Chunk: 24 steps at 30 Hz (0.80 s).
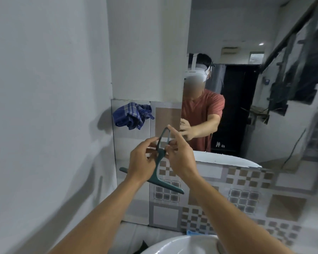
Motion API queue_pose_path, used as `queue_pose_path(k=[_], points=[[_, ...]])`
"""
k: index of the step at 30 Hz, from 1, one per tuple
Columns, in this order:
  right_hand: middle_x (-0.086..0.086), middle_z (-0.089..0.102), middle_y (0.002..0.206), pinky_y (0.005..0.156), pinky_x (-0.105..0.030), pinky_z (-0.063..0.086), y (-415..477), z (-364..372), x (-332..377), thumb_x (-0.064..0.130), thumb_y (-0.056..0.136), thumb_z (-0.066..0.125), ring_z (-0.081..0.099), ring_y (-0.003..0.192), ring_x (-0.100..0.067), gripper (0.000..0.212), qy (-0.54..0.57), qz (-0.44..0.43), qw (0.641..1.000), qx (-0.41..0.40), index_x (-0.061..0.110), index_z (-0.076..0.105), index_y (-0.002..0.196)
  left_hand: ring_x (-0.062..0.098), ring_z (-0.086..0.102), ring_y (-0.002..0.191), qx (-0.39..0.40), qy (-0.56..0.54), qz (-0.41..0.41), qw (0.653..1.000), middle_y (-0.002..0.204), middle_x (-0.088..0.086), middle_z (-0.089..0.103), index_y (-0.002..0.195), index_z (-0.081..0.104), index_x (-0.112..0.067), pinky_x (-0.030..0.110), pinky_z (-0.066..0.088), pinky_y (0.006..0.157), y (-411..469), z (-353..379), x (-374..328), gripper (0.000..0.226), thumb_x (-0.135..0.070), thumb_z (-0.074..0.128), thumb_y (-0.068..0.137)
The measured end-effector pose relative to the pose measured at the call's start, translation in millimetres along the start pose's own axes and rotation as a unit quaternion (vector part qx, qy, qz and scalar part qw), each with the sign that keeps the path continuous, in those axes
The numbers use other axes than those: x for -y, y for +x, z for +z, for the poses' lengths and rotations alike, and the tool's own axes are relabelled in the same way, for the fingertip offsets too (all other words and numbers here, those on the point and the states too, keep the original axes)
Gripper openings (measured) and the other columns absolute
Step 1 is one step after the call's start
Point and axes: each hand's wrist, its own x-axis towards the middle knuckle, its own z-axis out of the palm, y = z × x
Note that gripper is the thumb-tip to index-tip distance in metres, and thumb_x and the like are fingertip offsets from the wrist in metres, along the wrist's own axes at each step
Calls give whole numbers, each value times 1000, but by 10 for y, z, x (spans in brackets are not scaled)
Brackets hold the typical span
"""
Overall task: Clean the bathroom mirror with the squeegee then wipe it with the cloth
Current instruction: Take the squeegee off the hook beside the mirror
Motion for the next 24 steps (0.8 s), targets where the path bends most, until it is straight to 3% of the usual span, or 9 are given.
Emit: queue_pose_path(k=[4, 9, 14, 16, 17, 19, 21, 24], points=[[-9, 70, 87, 69, -45, 62, -8, -230, 87, 4, 97, 59, 70, 75, -23, 72, 44, 7, 997, -64, 59, 39, 138, -2, 65, 96, 23, 10, 45, 999, 109, -8, 69, 130, 63, -19, 14, 55, 83, 13, 79, -173, 51, -8, 78, 83], [0, 69, 106, 74, -35, 64, -68, -592, 240, -2, 98, 58, 74, 90, -10, 68, 97, 0, 987, -126, 40, 40, 147, 11, 67, 88, 29, 78, 92, 992, 103, -1, 72, 123, 69, -11, 30, 61, 81, 38, 154, -434, 38, -12, 75, 86], [0, 70, 101, 80, -42, 63, -85, -947, 277, 3, 96, 62, 73, 93, -17, 66, 75, -4, 982, -171, 40, 36, 144, 21, 68, 80, 43, 159, 170, 972, 97, 2, 73, 121, 71, -11, 39, 61, 78, 166, 266, -770, 34, -11, 72, 88], [-2, 67, 104, 84, -31, 61, -110, -1139, 373, 6, 95, 63, 70, 94, -12, 66, 26, -24, 984, -176, 32, 33, 147, 25, 70, 85, 46, 191, 198, 960, 102, 2, 74, 123, 70, -14, 41, 60, 77, 267, 303, -906, 35, -10, 72, 88], [-5, 63, 117, 89, -27, 58, -113, -1247, 412, 9, 95, 64, 65, 102, -8, 68, -9, -34, 984, -175, 29, 30, 151, 25, 70, 87, 50, 209, 213, 953, 105, 1, 73, 124, 70, -16, 42, 60, 76, 325, 315, -981, 37, -9, 71, 88], [-6, 40, 148, 108, -37, 47, -65, -1472, 457, 16, 94, 66, 47, 133, -17, 74, -104, -73, 980, -152, 33, 25, 154, 24, 70, 91, 61, 232, 238, 941, 109, 0, 73, 126, 68, -18, 43, 60, 77, 464, 334, -1137, 39, -10, 69, 89], [-2, 24, 161, 118, -49, 33, 14, -1686, 509, 26, 95, 66, 21, 150, -26, 70, -241, -127, 956, -108, 34, 30, 155, 23, 71, 87, 65, 243, 270, 929, 107, 1, 73, 125, 69, -18, 44, 62, 75, 613, 359, -1301, 38, -6, 69, 89], [-2, 40, 155, 119, -65, 21, 154, -1980, 631, 41, 95, 63, 20, 148, -33, 53, -398, -196, 892, -86, 32, 49, 146, 26, 72, 79, 55, 254, 317, 912, 97, 4, 73, 118, 70, -14, 46, 62, 69, 845, 388, -1557, 37, 4, 68, 86]])
